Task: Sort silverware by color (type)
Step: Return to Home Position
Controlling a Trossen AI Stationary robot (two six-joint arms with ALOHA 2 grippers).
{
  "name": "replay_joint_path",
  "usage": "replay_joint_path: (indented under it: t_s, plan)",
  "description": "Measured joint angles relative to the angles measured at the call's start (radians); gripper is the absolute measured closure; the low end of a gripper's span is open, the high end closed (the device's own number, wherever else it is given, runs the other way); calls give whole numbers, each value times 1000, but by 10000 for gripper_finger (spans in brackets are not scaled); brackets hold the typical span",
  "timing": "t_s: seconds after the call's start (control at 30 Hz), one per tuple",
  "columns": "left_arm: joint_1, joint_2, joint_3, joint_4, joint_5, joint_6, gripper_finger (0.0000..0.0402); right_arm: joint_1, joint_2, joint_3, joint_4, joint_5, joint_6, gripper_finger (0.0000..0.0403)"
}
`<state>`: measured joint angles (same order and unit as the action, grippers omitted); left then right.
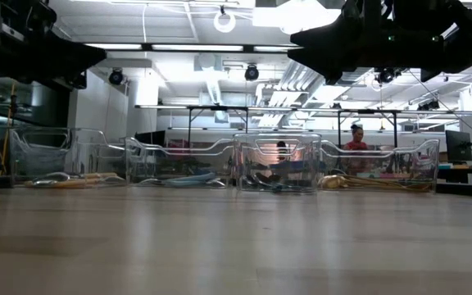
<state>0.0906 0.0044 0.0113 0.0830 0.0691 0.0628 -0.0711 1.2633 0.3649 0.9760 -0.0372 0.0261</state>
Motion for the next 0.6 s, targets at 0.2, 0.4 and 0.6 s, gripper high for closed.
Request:
replay_joint_path:
  t_s: [0.2,0.4,0.6]
  plan:
    - [0,0,0,-53,11,0,401,0,0,0,-2,0,0,206]
    - [0,20,0,-57,15,0,401,0,0,0,-16,0,0,206]
    - [0,24,0,-61,-16,-12,401,0,0,0,-16,0,0,206]
